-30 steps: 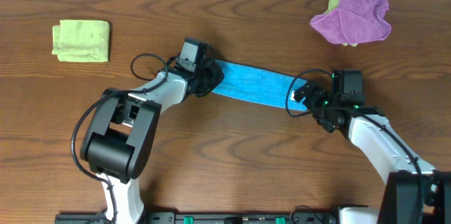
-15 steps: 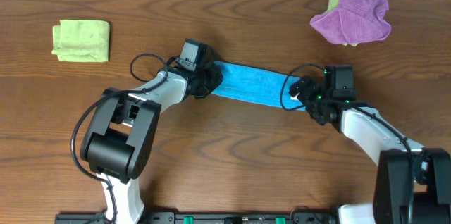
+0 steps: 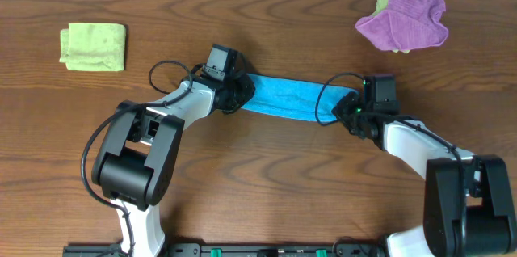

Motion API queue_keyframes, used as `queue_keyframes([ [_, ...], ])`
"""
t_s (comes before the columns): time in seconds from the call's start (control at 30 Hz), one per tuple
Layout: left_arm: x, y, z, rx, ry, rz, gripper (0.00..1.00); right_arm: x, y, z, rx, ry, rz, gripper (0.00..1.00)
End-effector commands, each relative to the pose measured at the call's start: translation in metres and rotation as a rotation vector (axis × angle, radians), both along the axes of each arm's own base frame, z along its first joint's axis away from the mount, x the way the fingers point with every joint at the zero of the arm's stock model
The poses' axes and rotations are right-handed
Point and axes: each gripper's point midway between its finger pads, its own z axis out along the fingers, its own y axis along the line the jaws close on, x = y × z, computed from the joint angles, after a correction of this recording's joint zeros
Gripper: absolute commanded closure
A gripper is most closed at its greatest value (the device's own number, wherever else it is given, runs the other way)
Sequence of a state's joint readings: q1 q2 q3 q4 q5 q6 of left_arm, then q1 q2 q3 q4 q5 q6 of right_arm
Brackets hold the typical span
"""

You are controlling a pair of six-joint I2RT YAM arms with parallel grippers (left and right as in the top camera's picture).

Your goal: Fold the cloth

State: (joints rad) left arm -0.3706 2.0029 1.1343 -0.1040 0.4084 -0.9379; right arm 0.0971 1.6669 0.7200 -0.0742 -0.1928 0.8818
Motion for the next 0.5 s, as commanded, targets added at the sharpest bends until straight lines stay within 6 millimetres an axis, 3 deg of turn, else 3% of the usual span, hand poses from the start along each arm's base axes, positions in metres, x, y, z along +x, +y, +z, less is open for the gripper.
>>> queue_keyframes([
  [0.0, -0.016, 0.006, -0.018, 0.064, 0.053, -0.031, 0.94, 0.008, 0.005, 0.015, 0.001, -0.052, 0.029, 0.99],
  [0.17, -0.023, -0.003, -0.018, 0.067, 0.057, -0.058, 0.94, 0.024, 0.017, 0.052, 0.018, -0.151, 0.098, 0.99],
  [0.47, -0.031, -0.015, -0.019, 0.07, 0.062, -0.09, 0.94, 0.036, 0.059, 0.088, 0.027, -0.238, 0.208, 0.99],
])
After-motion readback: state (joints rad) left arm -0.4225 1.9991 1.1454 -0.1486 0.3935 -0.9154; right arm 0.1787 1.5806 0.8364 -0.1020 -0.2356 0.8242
